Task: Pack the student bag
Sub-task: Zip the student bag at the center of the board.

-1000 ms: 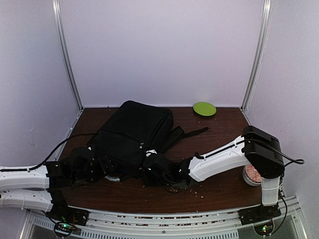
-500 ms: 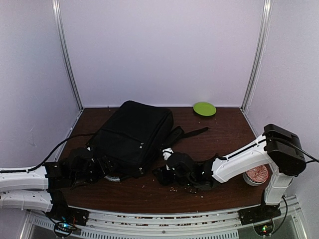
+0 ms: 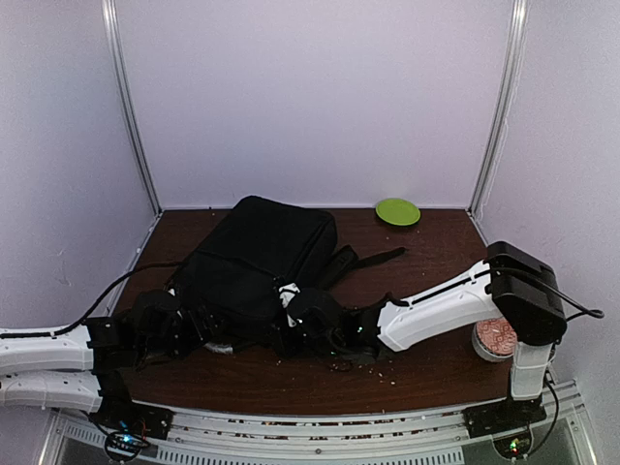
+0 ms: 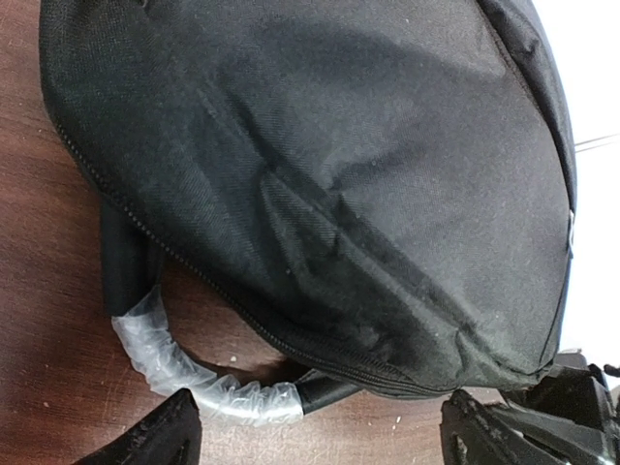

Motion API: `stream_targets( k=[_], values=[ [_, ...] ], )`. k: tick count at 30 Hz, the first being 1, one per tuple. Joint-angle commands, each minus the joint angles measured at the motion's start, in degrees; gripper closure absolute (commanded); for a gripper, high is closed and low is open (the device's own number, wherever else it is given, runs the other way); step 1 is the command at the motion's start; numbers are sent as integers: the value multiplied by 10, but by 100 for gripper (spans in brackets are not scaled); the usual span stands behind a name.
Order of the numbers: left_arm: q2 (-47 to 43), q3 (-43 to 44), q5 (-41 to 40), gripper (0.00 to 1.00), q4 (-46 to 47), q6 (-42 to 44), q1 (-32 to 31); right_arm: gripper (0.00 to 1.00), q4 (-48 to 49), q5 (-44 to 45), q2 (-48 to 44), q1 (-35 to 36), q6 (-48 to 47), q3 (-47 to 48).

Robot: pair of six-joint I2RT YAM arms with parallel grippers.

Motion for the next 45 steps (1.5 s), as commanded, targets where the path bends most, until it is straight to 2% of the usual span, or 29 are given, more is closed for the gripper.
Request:
stream_targets(
  k=[1, 11, 15, 25, 28, 33, 37, 45],
  values=[
    [-3, -3, -10, 12, 9, 5, -2, 54, -65, 41, 23, 2, 12, 39],
    [1, -4, -9, 12, 13, 5, -2, 70, -118, 103, 20, -1, 37, 45],
    [2, -4, -9, 12, 13, 5, -2, 72, -106, 114, -1, -7, 45, 17],
    [-4, -5, -9, 12, 8, 4, -2, 69, -38, 82, -43, -12, 28, -57],
    [-5, -5, -9, 12, 8, 5, -2, 68, 23, 39, -49, -14, 5, -77],
    [-5, -4, -7, 12, 7, 5, -2, 58, 162, -41, -48, -16, -20, -120],
    [-6, -4, -6, 12, 6, 4, -2, 58, 128, -76, -29, -30, -14, -89],
    [-8, -4, -8, 12, 5, 7, -2, 59, 133, -113, -4, -47, -42, -78]
  ],
)
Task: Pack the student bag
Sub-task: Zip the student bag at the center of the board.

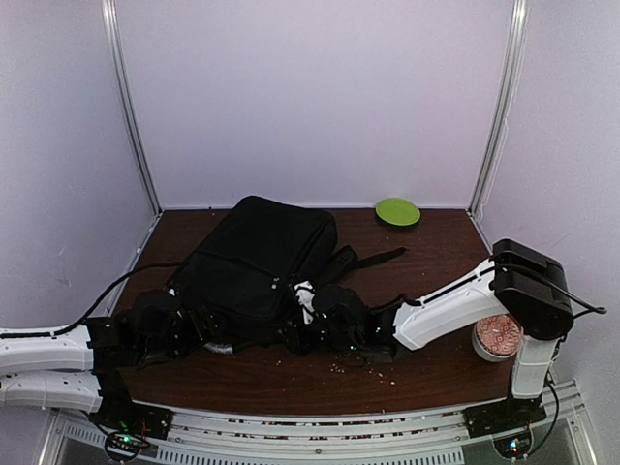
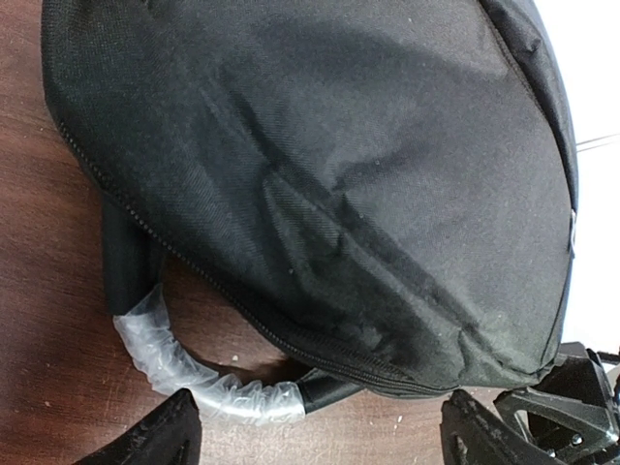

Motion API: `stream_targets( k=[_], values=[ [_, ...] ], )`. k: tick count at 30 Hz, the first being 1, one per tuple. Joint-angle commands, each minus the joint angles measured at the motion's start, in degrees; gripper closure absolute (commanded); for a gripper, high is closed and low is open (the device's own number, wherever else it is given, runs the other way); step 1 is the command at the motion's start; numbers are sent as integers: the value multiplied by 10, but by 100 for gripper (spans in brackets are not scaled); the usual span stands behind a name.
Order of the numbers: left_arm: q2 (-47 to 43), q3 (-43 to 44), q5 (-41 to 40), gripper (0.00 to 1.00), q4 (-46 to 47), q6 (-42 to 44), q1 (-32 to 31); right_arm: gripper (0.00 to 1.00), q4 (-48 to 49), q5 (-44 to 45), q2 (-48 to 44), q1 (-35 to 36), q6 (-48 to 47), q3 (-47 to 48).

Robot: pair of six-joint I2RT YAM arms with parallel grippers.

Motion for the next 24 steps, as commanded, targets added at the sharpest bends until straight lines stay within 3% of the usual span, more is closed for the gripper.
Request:
stream_targets(
  k=[1, 10, 24],
  values=[
    [-8, -5, -8, 12, 7, 6, -2, 59, 28, -52, 23, -16, -30, 4],
    [-10, -6, -13, 12, 8, 7, -2, 54, 112, -154, 31, -47, -29, -28],
    [6, -2, -12, 12, 9, 9, -2, 58, 137, -187, 52, -52, -12, -46]
  ],
)
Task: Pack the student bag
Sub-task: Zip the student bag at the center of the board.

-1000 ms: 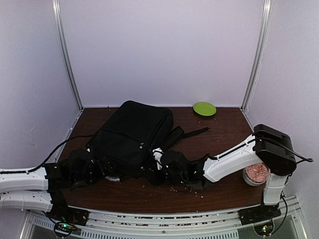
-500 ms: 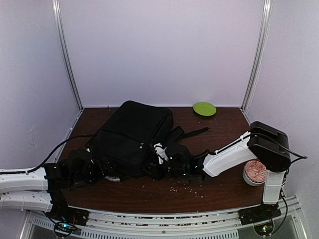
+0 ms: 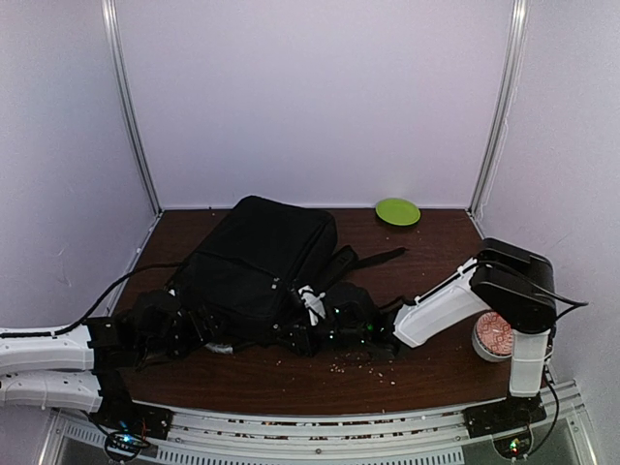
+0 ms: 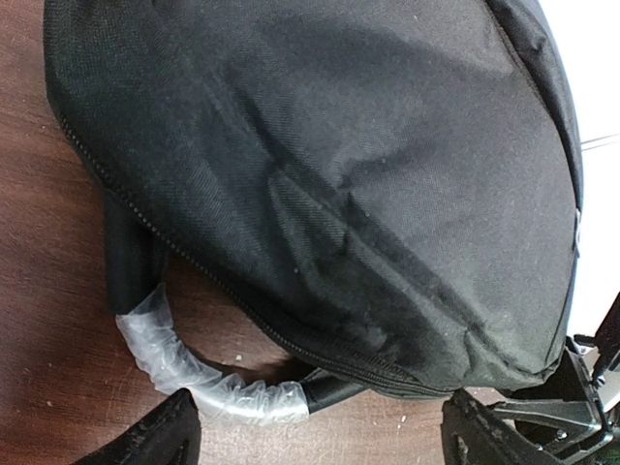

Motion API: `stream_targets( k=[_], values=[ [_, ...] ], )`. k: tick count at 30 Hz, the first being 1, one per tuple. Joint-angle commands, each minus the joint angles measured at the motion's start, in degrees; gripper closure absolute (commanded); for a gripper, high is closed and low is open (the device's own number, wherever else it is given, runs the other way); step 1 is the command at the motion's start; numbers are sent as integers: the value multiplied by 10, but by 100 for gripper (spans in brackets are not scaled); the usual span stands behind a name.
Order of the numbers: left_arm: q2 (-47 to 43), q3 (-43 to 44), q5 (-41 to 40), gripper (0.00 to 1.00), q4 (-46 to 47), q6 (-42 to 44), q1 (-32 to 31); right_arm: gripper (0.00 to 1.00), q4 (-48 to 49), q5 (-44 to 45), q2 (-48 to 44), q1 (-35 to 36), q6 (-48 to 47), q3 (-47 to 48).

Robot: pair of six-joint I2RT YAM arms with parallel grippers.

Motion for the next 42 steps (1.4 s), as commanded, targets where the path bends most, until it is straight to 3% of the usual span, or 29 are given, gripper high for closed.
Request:
stream_targets(
  k=[1, 17, 42],
  values=[
    [4, -2, -10, 12, 11, 8, -2, 58, 9, -2, 12, -2, 6, -6],
    [0, 2, -9, 12, 4, 9, -2, 57, -51, 12, 31, -2, 2, 46],
    [23, 17, -5, 12, 3, 26, -3, 85, -63, 8, 23, 5, 2, 53]
  ],
)
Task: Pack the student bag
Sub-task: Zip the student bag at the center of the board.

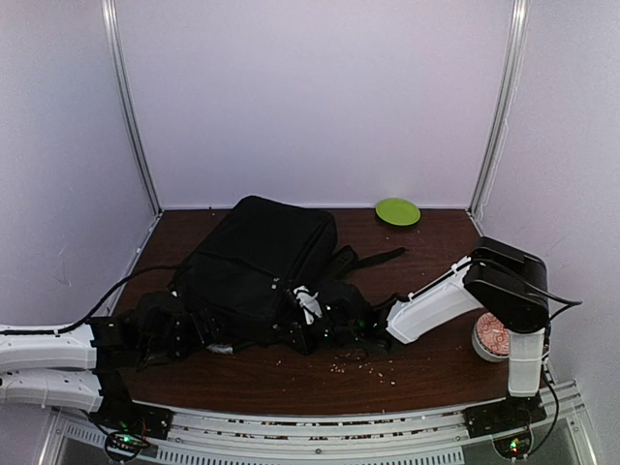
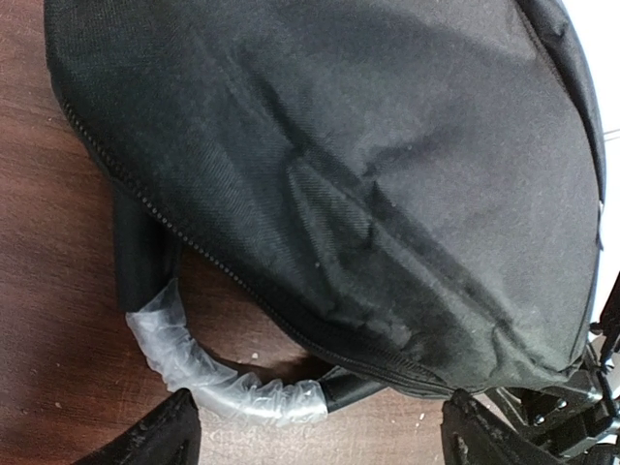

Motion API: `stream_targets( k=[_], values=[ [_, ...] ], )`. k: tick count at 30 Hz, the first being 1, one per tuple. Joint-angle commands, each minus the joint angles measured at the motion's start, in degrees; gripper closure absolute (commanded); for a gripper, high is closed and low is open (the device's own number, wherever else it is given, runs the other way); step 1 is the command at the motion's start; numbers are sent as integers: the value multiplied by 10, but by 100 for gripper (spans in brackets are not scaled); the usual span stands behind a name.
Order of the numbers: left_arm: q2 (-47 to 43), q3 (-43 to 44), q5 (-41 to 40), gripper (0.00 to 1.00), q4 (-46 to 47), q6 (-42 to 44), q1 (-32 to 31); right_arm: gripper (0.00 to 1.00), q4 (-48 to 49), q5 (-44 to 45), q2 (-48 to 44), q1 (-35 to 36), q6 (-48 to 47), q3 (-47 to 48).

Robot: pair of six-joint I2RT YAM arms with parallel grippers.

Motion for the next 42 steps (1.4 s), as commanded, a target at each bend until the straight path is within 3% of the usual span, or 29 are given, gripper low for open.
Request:
stream_targets(
  k=[1, 9, 19, 31, 42],
  values=[
    [7, 17, -6, 12, 6, 18, -2, 87, -2, 3, 1, 5, 3, 14],
    [6, 13, -5, 12, 10, 16, -2, 100, -3, 9, -10, 6, 3, 6],
    [12, 8, -3, 12, 22, 12, -2, 100, 3, 30, -30, 8, 5, -22],
    [37, -34, 42, 6, 123, -24, 11, 100, -85, 184, -53, 7, 21, -26],
    [85, -30, 65, 7, 185, -36, 13, 100, -90, 179, -54, 15, 24, -7]
  ],
)
